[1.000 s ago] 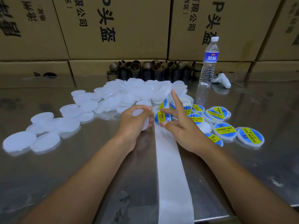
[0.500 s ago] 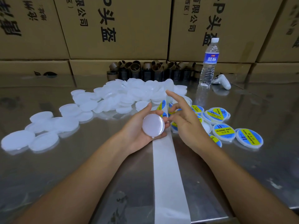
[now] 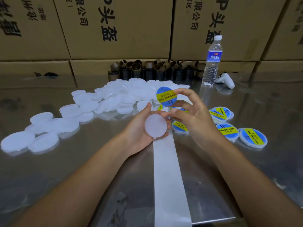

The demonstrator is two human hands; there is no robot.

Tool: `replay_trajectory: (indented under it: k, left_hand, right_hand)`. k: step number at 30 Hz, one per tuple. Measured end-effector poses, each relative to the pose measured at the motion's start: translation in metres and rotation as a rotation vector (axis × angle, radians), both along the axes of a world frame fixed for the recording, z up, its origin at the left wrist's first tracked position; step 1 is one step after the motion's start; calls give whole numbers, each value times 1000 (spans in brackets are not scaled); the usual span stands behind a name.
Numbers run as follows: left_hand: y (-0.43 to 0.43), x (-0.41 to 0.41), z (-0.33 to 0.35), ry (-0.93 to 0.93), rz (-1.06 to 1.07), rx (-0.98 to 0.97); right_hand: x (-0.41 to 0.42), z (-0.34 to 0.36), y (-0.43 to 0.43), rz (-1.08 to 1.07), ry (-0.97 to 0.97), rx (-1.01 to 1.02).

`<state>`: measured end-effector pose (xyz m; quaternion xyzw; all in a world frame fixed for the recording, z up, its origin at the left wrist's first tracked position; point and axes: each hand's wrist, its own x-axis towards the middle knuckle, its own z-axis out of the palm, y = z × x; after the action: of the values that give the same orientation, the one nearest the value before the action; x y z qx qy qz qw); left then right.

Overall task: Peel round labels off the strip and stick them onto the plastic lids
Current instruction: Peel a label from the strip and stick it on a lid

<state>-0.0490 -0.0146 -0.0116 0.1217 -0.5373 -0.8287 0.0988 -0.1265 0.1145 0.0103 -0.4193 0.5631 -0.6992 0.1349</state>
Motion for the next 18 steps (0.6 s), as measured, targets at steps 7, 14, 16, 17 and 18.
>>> replay_trajectory:
  k: [7, 14, 16, 17, 18]
  left_hand:
    - [2, -1, 1, 6, -2, -4]
    - [4, -2, 0, 49, -12, 19]
    - [3, -4, -1, 38, -25, 7]
    - [2, -4, -2, 33, -36, 1]
    - [2, -4, -2, 35, -44, 3]
  right_hand:
    - [-1, -1, -1, 32, 20, 36]
    - [-1, -3, -5, 27, 143, 83]
    - [1, -5, -7, 41, 184, 96]
    - [2, -6, -7, 36, 222, 111]
    - [3, -7, -7, 21, 274, 137]
